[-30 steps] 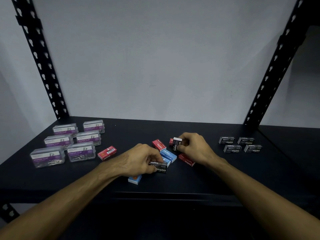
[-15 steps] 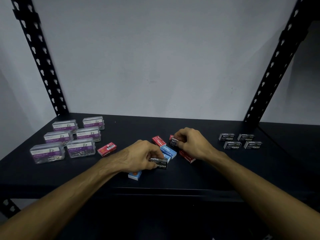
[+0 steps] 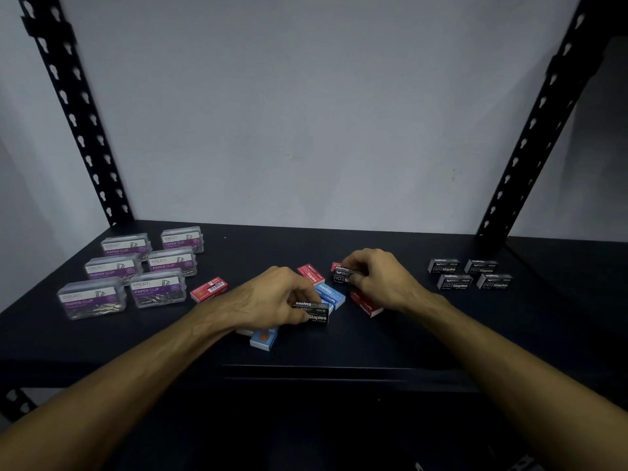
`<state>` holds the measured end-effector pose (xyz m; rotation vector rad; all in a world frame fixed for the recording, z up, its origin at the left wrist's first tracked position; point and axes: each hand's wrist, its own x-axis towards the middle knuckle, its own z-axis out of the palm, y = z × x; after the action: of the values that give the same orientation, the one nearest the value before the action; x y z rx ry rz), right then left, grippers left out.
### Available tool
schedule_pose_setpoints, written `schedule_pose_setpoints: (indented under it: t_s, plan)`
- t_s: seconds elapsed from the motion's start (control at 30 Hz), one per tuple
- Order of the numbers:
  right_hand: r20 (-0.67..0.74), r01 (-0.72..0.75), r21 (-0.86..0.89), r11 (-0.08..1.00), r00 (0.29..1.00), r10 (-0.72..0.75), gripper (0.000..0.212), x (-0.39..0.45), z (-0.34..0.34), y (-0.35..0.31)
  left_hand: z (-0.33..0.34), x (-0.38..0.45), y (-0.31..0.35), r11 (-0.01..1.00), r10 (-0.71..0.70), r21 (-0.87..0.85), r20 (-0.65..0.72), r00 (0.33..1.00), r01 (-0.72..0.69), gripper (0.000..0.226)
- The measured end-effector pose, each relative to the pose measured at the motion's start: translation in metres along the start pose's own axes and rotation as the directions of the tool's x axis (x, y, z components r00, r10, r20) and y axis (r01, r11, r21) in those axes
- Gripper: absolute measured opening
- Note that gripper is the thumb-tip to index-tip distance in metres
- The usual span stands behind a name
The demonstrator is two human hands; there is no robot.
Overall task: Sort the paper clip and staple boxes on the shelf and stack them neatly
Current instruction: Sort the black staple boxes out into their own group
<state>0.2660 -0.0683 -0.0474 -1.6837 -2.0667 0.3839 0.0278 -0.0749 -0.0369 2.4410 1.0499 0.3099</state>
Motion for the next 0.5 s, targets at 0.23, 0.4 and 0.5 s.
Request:
schedule_pose_setpoints:
  t_s: [0.23, 0.4, 0.5]
  plan:
    - [-0.069, 0.009, 0.004, 1.000, 0.998, -0.009, 0.025, -0.012, -0.032, 0.007, -0.014, 0.019, 0.014, 0.997, 0.011, -0.077, -0.035, 0.999, -0.014, 0.020]
    - [-0.110, -0.058, -0.001, 0.998, 0.992, 0.057, 0.023, -0.041, -0.062, 0.024, -0.013, 0.046, 0.034, 0.995, 0.054, -0.076, -0.047, 0.997, -0.057, 0.022]
    - [-0.129, -0.110, -0.019, 0.994, 0.986, 0.107, 0.022, -0.061, -0.077, 0.041, -0.005, 0.067, 0.047, 0.994, 0.060, -0.093, -0.047, 0.997, -0.065, 0.021]
